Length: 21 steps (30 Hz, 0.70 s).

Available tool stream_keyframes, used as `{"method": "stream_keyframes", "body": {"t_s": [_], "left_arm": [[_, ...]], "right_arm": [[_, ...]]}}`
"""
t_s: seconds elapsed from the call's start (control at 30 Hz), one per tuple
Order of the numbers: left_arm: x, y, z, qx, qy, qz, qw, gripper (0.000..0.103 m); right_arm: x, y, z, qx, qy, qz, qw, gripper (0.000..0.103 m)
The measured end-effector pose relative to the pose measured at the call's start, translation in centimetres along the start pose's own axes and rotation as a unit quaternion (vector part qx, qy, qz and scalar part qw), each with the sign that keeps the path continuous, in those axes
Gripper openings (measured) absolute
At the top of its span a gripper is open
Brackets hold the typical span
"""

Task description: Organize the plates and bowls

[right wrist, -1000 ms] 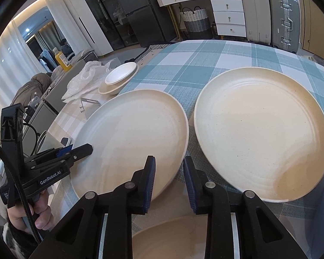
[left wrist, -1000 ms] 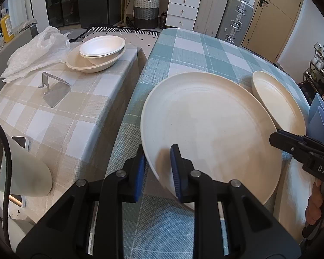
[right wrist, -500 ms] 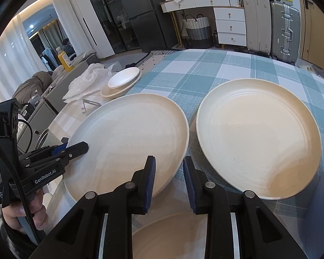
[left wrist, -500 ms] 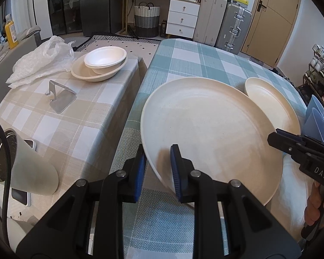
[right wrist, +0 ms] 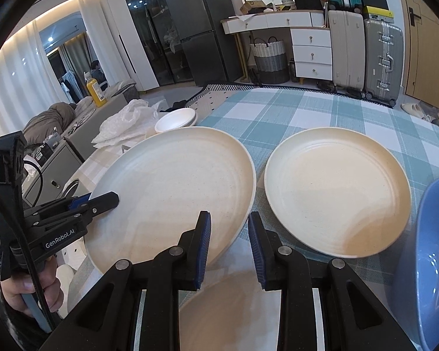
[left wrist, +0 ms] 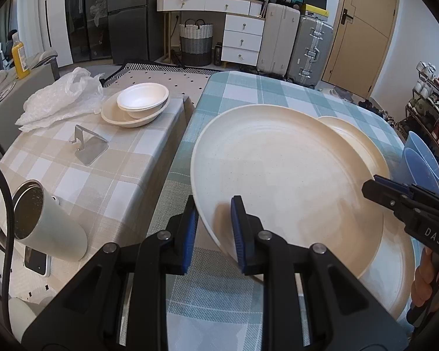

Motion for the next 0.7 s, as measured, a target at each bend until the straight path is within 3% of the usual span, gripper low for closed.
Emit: {"method": "stream_keyframes", "body": {"t_s": [0.7], "left_arm": [[7.1,-2.7,-5.7,-0.036,-0.029,-0.035,0.9983,0.02]], "right_arm": [[8.7,-3.3,-0.3,-0.013,-0.032,-0.041,0.999,0.028]]}}
Point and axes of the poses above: each gripper's, at about its wrist camera, not at the fingertips, and x roughly against the way its jaws point, z to its left, y to its top, the point moved 10 cm from there along -x, roughly the way its jaws point, and after that the axes turned 4 degrees about y, right-handed, at the moved point
